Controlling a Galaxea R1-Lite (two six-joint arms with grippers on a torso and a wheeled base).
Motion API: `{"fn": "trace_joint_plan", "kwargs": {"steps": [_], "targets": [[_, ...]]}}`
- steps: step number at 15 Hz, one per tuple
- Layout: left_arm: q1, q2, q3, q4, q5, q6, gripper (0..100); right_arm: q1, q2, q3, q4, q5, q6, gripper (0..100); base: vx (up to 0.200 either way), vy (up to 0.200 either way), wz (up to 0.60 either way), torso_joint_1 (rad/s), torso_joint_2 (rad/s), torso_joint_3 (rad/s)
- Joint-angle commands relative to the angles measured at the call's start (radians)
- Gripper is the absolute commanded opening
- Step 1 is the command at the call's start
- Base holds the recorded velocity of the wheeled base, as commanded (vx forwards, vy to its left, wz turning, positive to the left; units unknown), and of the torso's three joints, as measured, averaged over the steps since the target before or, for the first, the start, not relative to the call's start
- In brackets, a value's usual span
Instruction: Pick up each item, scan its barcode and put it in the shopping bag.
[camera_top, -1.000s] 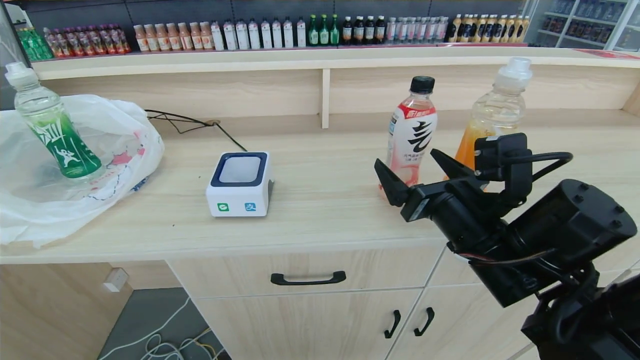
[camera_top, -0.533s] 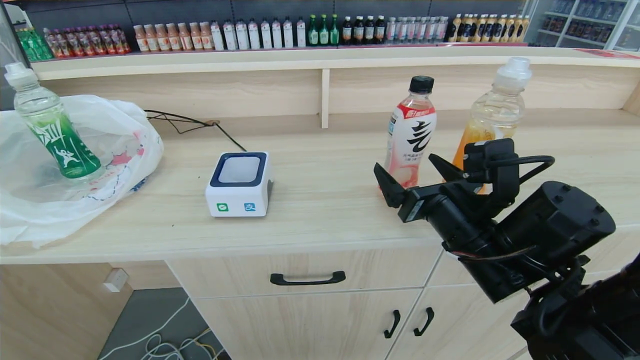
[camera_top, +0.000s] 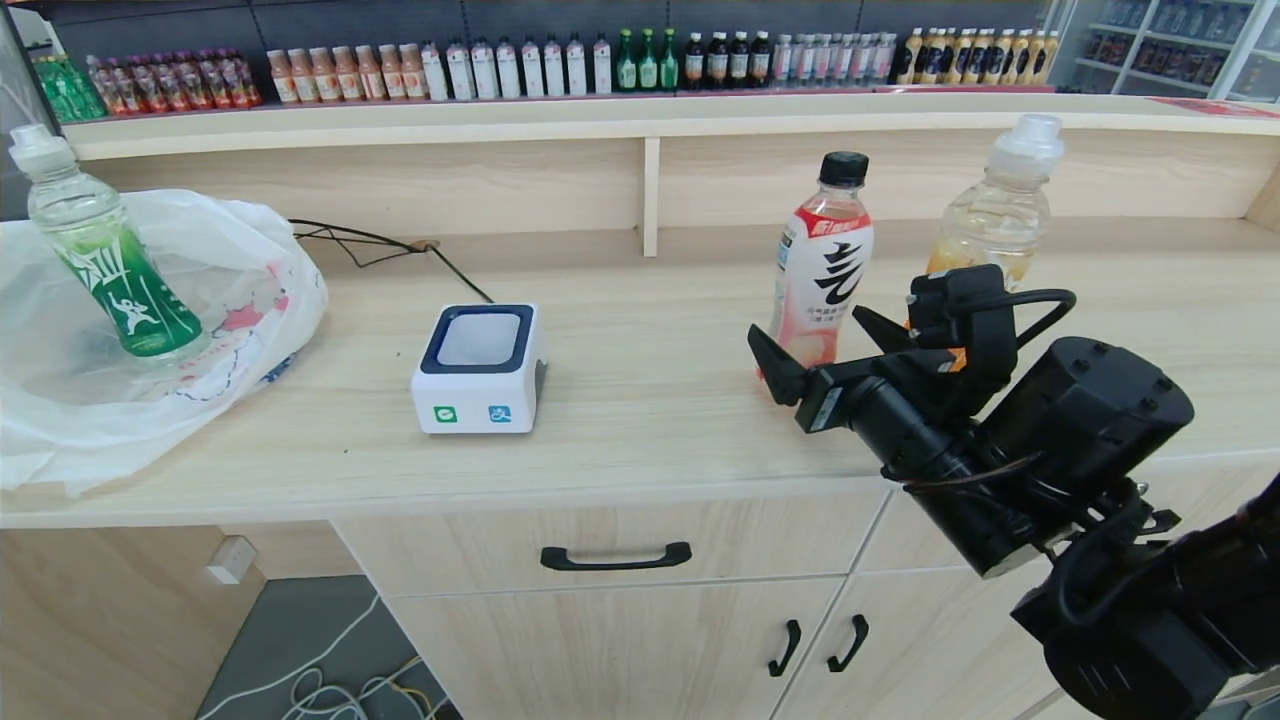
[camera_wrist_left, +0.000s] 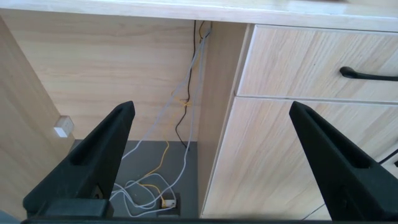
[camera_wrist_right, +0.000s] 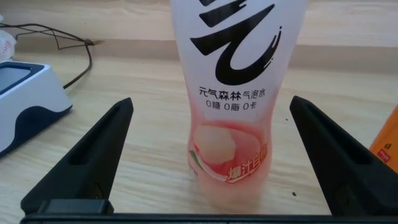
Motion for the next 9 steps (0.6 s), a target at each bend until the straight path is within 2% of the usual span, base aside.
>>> {"fn": "trace_joint_plan", "kwargs": {"steps": [1,6,9], "targets": [[-0.001,0.0,0.0,0.0,0.0,0.0,100,-0.034,0.012,-0.023,0.007,0.02,0.0,100,0.0,0.0,0.0,0.0,0.0,0.0],[0.0,0.0,0.0,0.0,0.0,0.0,100,-0.046,0.044,-0.056,0.015,0.043,0.006,100,0.0,0.0,0.0,0.0,0.0,0.0],[0.0,0.0,0.0,0.0,0.0,0.0,100,-0.057,0.067,-0.124,0.046,0.043,0.019,100,0.0,0.0,0.0,0.0,0.0,0.0]]}}
